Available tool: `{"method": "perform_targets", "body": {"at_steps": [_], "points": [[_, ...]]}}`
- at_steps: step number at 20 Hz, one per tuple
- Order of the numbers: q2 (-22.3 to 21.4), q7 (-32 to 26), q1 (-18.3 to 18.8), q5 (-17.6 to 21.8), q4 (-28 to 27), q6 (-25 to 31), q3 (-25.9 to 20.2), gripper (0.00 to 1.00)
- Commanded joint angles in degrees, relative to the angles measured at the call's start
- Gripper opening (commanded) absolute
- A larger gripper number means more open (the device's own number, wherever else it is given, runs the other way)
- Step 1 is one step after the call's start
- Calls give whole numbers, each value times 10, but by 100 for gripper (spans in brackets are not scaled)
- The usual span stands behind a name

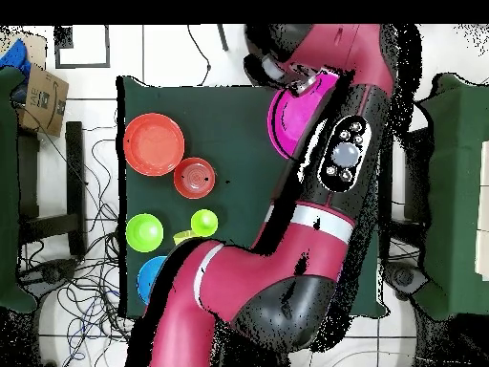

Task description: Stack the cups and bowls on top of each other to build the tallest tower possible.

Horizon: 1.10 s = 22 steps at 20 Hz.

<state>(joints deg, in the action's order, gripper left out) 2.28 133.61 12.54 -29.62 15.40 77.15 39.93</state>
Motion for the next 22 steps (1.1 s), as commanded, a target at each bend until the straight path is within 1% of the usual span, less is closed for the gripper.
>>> {"method": "perform_targets", "body": {"at_steps": [1, 2, 5, 7, 8, 11, 12, 15, 16, 17, 18, 19, 20, 21, 22], "points": [[-30, 97, -9, -14, 42, 92, -18, 0], [-52, 82, -18, -11, 69, 117, -26, 0], [-97, 56, -36, 4, 133, 143, -33, 0], [-115, 34, -45, 21, 172, 130, -36, 0], [-124, 16, -48, 36, 196, 111, -36, 0], [-146, -23, -53, 64, 251, 84, -35, 0], [-158, -41, -55, 74, 274, 81, -35, 0], [-184, -70, -62, 92, 331, 70, -42, 0], [-192, -81, -64, 99, 354, 52, -47, 0], [-196, -84, -66, 103, 368, 36, -52, 0], [-202, -98, -68, 114, 381, 5, -55, 0], [-206, -115, -67, 122, 389, -13, -60, 0], [-203, -120, -65, 126, 407, -56, -72, 0], [-200, -104, -65, 130, 411, -98, -75, 0], [-198, -96, -63, 130, 413, -114, -80, 0]]}}
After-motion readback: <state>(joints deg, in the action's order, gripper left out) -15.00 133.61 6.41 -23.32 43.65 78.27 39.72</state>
